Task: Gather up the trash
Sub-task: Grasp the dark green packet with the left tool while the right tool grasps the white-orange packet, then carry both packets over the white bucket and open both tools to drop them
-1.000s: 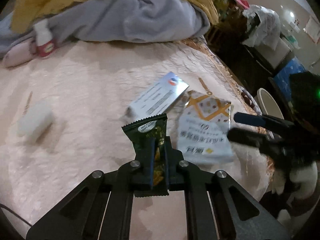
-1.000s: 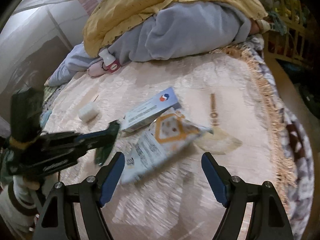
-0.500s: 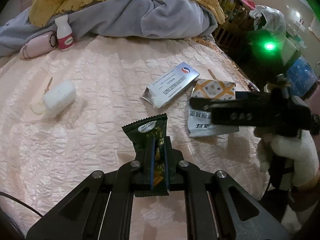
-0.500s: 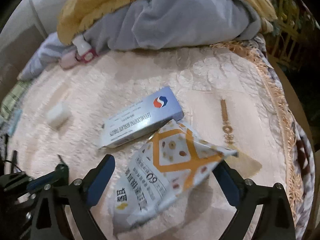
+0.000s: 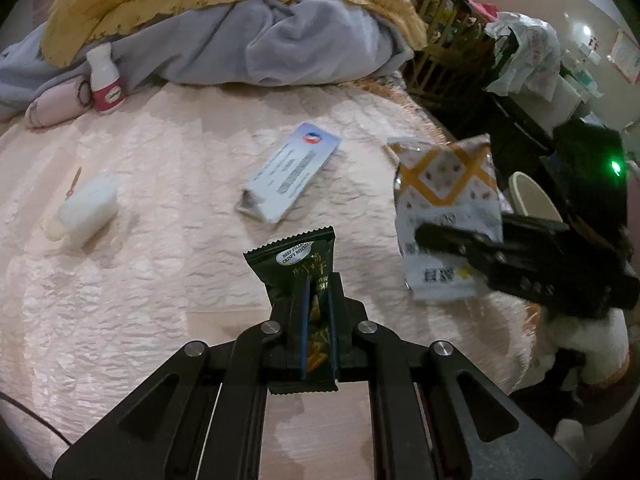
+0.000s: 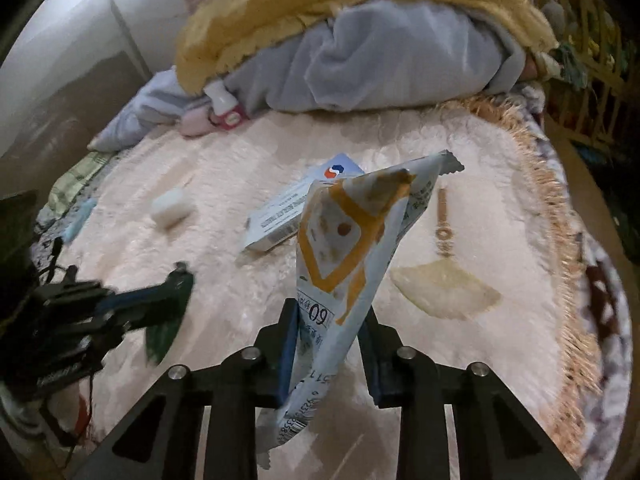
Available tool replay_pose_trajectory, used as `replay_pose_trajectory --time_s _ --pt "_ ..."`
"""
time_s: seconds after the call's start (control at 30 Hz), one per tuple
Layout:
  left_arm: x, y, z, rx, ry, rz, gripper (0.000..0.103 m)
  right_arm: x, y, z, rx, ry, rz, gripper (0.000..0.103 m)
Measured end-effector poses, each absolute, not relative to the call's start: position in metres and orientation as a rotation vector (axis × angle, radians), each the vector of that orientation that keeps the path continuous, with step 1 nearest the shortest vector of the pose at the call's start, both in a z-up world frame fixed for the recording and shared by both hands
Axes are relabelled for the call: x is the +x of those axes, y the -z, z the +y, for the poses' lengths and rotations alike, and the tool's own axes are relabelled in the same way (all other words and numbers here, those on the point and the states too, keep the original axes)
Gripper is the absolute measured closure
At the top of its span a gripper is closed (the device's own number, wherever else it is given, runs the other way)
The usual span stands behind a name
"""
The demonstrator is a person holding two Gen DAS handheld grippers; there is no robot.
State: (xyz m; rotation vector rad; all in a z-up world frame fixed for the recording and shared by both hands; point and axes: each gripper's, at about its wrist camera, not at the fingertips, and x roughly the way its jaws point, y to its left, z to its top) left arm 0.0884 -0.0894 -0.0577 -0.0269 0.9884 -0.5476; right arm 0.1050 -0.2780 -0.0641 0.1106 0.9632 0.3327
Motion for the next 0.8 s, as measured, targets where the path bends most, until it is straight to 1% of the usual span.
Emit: replay_pose_trajectory --time_s 0.47,0.8 --pt "0.063 0.025 -0.171 0.031 0.643 0.942 0.097 0.035 0.029 -0.346 0.164 -0.306 0.887 0.075" --pt "0.049 0.012 -0.238 0.108 0.713 0.913 0.097 -0.003 0.013 -0.416 0.193 -0.204 0.843 0.075"
